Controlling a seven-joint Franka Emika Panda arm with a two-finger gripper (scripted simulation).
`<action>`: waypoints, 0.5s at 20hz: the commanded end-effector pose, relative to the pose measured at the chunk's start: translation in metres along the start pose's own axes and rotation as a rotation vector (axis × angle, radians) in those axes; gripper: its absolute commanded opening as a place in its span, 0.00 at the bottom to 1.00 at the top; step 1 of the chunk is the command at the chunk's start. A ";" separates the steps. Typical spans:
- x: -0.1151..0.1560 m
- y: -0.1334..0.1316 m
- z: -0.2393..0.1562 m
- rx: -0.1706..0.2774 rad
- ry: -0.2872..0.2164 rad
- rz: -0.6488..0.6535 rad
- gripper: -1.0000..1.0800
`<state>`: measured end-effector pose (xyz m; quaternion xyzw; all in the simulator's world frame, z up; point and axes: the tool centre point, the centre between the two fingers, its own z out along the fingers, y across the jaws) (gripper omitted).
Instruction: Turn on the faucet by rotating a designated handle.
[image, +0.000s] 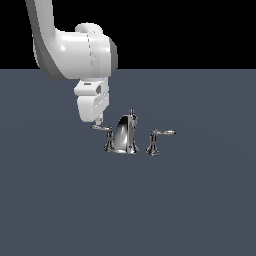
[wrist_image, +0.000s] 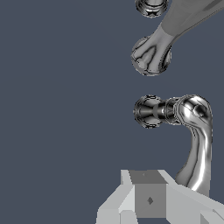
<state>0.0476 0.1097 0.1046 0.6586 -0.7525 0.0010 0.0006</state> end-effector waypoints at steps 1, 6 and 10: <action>0.002 -0.006 0.006 0.000 0.000 0.027 0.00; 0.004 -0.010 0.010 0.000 0.000 0.046 0.00; 0.004 -0.010 0.010 -0.001 0.000 0.045 0.00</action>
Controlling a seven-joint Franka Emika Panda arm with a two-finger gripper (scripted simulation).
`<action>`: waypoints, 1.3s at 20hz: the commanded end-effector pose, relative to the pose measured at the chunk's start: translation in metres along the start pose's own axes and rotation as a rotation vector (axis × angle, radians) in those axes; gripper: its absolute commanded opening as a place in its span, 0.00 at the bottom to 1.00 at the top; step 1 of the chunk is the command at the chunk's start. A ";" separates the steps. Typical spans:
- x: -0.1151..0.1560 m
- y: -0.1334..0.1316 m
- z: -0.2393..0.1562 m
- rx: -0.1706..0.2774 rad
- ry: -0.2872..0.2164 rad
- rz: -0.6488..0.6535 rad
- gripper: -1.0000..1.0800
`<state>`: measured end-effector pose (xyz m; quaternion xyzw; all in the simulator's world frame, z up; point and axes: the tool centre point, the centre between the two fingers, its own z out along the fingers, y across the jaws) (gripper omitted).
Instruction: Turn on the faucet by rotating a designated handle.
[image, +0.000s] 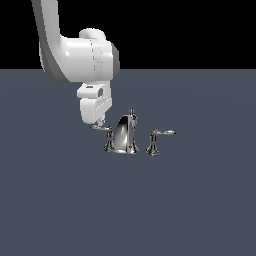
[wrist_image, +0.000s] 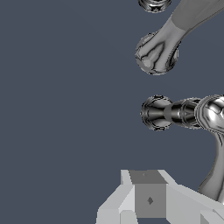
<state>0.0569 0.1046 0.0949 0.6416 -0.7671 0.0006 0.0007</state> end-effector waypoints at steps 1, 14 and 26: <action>-0.001 0.003 0.000 0.000 0.000 0.000 0.00; -0.009 0.032 0.000 0.008 -0.002 -0.017 0.00; -0.001 0.071 0.000 0.003 -0.002 -0.003 0.00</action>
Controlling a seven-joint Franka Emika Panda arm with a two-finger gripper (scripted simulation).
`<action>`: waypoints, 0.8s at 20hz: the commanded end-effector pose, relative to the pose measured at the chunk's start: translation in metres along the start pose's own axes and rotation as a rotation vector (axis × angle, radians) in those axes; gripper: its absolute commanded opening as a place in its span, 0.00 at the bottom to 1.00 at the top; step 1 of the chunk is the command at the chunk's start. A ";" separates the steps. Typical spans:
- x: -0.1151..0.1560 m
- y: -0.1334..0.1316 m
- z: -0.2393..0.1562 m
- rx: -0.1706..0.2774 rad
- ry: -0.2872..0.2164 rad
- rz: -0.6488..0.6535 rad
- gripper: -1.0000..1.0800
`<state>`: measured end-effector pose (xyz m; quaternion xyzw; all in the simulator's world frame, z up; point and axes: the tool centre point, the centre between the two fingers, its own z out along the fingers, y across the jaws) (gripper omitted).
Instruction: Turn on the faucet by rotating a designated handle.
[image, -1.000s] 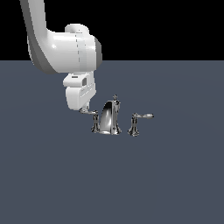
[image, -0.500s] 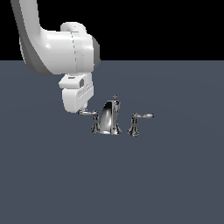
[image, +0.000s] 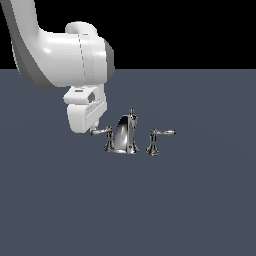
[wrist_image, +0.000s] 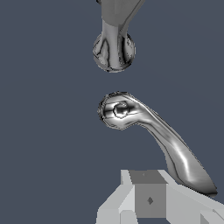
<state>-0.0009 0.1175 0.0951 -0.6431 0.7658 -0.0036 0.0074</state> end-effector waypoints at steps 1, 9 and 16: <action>0.002 0.015 0.000 -0.013 0.007 0.002 0.00; 0.005 0.030 0.000 -0.013 0.004 -0.027 0.00; 0.032 0.041 0.000 -0.014 0.005 -0.007 0.00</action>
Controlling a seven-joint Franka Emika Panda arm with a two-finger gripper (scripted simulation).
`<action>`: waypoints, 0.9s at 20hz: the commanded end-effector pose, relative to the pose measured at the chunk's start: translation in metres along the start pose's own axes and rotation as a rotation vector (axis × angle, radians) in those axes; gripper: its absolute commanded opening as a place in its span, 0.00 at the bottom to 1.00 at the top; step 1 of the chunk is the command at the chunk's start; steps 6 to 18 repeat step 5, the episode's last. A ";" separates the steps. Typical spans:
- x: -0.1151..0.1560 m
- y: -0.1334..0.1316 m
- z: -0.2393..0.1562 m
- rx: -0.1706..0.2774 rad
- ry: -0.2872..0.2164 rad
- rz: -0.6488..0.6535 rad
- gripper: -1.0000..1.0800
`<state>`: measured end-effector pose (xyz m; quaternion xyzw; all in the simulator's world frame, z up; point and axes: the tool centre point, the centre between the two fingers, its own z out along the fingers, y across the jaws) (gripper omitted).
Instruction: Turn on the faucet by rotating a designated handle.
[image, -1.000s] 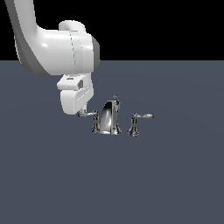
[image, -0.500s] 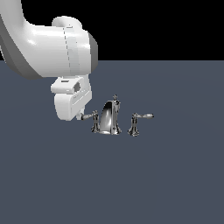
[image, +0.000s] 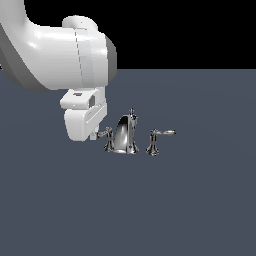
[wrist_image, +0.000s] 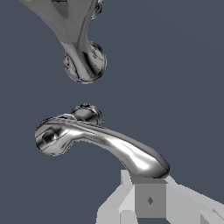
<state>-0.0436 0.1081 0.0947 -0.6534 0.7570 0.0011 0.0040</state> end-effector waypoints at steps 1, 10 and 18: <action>0.020 0.003 0.000 -0.003 0.007 0.023 0.00; 0.031 0.009 0.000 -0.003 0.007 0.032 0.00; 0.031 0.009 0.000 -0.003 0.007 0.032 0.00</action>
